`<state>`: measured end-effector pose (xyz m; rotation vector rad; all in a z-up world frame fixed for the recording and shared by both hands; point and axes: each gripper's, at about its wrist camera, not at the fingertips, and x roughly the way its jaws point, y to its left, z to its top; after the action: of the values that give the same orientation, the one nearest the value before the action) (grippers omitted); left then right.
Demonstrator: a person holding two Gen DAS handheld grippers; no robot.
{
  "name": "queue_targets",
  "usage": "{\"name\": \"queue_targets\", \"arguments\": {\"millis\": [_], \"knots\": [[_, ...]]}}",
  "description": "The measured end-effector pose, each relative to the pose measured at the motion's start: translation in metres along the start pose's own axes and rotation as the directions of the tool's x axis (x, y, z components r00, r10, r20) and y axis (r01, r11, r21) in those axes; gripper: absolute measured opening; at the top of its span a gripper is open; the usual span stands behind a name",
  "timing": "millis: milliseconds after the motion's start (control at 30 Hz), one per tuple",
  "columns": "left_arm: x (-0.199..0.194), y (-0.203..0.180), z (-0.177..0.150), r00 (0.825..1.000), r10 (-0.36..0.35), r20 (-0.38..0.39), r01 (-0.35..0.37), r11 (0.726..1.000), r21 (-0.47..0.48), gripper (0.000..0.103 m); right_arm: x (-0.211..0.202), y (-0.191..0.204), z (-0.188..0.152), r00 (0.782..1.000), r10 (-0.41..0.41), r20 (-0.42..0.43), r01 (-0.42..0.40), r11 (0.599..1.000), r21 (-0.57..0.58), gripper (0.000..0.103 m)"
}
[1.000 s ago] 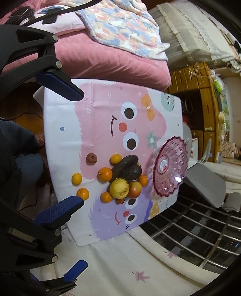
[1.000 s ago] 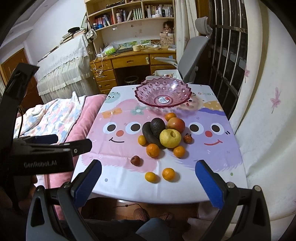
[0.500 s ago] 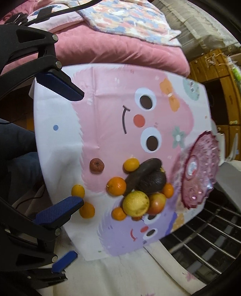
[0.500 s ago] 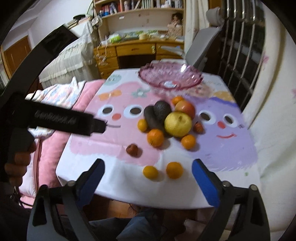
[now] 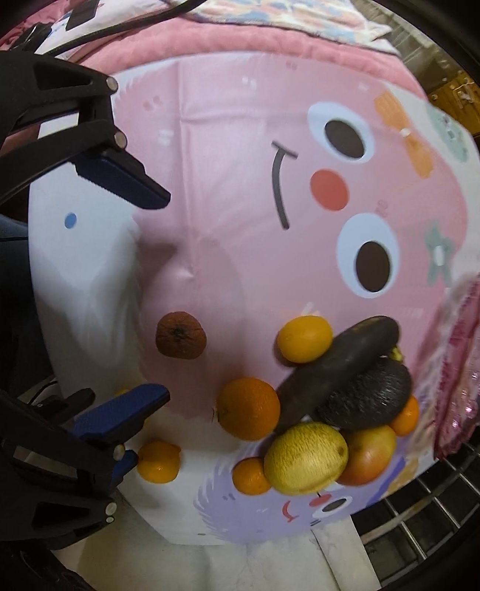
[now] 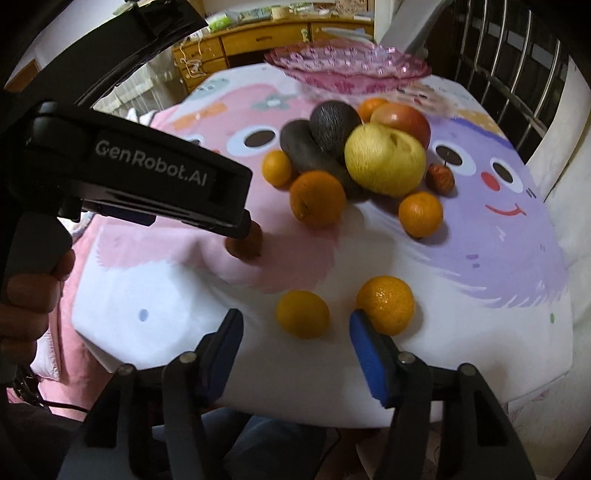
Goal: Organize fruits
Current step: 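Grasp the brown round fruit with the left tool while the right tool grasps a small orange, then carry both fruits over the pink glass bowl and open both tools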
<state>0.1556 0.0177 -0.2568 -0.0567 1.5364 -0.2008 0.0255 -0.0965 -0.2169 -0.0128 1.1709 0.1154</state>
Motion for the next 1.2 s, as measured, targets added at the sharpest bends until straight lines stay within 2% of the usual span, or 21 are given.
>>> {"name": "queue_targets", "arguments": {"millis": [200, 300, 333, 400, 667, 800, 933, 1033, 1200], "knots": [[0.023, -0.004, 0.006, 0.998, -0.032, -0.047, 0.032, 0.999, 0.005, 0.079, 0.012, -0.003, -0.002, 0.999, 0.02, -0.042, -0.019, 0.999, 0.036, 0.048], [0.03, -0.005, 0.01, 0.998, -0.041, -0.057, 0.041, 0.999, 0.009, 0.071, 0.02, -0.005, 0.004, 0.998, 0.031, -0.062, -0.029, 0.999, 0.038, 0.038], [0.033, -0.005, 0.011, 0.997, -0.04, -0.06, 0.041, 0.999, 0.008, 0.067, 0.022, -0.005, 0.005, 0.997, 0.032, -0.068, -0.029, 0.999, 0.041, 0.037], [0.035, -0.005, 0.013, 0.997, -0.043, -0.062, 0.044, 0.999, 0.002, 0.064, 0.025, -0.005, 0.006, 0.996, 0.039, -0.077, -0.035, 0.998, 0.048, 0.036], [0.038, -0.004, 0.018, 0.991, -0.111, -0.07, 0.111, 0.994, -0.009, 0.031, 0.027, -0.008, 0.014, 0.992, 0.068, -0.103, -0.062, 0.996, 0.065, 0.034], [0.038, -0.007, 0.021, 0.991, -0.103, -0.083, 0.102, 0.995, -0.014, 0.028, 0.025, -0.012, 0.027, 0.987, 0.111, -0.117, -0.103, 0.992, 0.07, 0.034], [0.017, -0.024, 0.032, 0.992, -0.095, -0.081, 0.093, 0.995, -0.031, 0.026, 0.016, -0.017, 0.044, 0.984, 0.146, -0.106, -0.14, 0.988, 0.057, 0.033], [-0.007, -0.016, 0.034, 0.994, -0.095, -0.055, 0.093, 0.995, -0.043, 0.026, 0.005, -0.019, 0.059, 0.981, 0.17, -0.089, -0.166, 0.985, 0.051, 0.033], [-0.054, -0.016, 0.053, 0.995, -0.094, 0.021, 0.095, 0.994, -0.06, 0.026, -0.021, -0.024, 0.099, 0.983, 0.182, -0.016, -0.182, 0.983, 0.005, 0.034]]}}
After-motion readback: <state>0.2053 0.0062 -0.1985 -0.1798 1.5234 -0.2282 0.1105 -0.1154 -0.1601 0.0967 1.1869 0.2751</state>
